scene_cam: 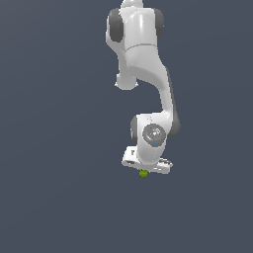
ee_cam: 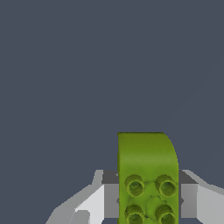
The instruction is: Pick up the object and move it to a goal position.
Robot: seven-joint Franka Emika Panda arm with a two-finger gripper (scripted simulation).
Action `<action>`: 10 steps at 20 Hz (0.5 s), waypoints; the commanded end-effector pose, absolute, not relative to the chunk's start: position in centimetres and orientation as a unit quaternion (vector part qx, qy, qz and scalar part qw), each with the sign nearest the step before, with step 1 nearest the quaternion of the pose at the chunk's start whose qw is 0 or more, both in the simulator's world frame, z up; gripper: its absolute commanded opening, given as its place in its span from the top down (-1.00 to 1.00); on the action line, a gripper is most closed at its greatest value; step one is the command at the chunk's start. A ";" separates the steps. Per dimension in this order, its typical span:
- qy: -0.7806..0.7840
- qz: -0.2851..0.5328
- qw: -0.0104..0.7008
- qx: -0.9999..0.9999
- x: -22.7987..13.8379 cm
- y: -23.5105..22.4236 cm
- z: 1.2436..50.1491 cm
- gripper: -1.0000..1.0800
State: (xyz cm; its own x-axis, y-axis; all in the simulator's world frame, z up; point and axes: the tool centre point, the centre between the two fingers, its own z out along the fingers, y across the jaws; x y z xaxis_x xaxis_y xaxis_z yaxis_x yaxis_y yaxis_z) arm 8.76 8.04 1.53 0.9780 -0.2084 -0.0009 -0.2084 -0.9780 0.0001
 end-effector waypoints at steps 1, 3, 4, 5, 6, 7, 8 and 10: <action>-0.105 0.000 0.000 0.994 8.5 7.5 1.9 1.00; -0.105 0.000 0.000 0.994 8.2 7.0 2.3 1.00; -0.105 0.000 0.000 0.994 8.0 6.6 2.5 1.00; -0.105 0.000 0.000 0.994 7.8 6.3 2.7 1.00; -0.105 0.000 0.000 0.994 7.6 5.8 3.0 1.00; -0.105 0.000 0.000 0.994 7.3 5.4 3.3 1.00; -0.105 0.000 0.000 0.994 7.0 4.9 3.7 1.00; -0.105 0.000 0.000 0.994 6.4 3.7 4.5 1.00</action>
